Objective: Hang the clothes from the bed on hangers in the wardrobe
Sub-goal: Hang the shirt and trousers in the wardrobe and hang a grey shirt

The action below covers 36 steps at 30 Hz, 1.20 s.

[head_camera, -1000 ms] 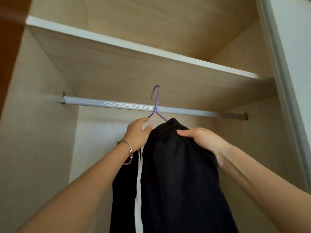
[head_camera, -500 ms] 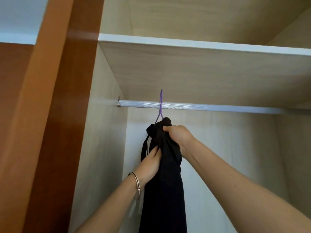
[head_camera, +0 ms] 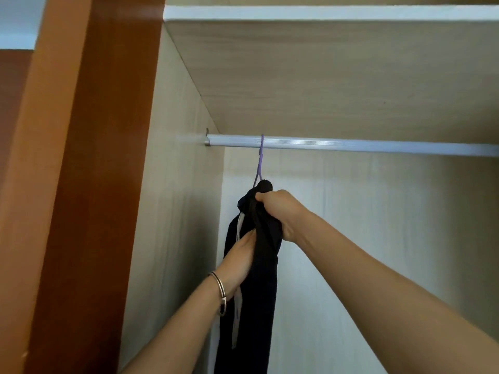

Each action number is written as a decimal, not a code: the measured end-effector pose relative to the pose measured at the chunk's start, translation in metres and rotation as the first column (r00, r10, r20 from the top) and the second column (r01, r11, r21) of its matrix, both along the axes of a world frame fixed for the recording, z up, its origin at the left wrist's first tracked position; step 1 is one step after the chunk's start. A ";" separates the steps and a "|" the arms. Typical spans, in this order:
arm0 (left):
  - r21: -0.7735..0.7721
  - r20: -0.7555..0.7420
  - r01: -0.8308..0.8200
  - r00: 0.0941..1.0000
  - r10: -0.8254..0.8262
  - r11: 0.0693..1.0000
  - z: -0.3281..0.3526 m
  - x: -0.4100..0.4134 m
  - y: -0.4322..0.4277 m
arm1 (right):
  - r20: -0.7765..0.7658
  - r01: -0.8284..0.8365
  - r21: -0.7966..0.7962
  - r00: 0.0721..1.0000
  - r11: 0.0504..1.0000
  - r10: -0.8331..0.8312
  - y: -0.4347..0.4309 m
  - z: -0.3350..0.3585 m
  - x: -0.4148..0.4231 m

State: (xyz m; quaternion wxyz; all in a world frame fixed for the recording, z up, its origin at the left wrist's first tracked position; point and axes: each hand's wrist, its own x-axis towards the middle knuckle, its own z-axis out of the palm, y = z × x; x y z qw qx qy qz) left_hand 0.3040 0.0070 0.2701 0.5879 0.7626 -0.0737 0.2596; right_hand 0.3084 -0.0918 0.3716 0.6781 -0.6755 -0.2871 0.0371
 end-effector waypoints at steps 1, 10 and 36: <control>-0.017 0.000 -0.046 0.999 0.046 0.999 0.000 -0.001 -0.003 | -0.004 -0.041 -0.025 0.999 0.999 0.041 -0.002 -0.011 -0.001; -0.045 0.004 -0.165 0.986 0.165 0.985 -0.121 -0.072 -0.040 | 0.347 -0.170 -0.007 0.924 0.985 0.162 -0.032 -0.162 -0.006; 0.272 -0.503 -0.516 0.643 0.577 0.812 -0.316 -0.070 -0.037 | 0.355 0.053 -0.461 0.926 0.886 0.129 -0.008 -0.378 0.009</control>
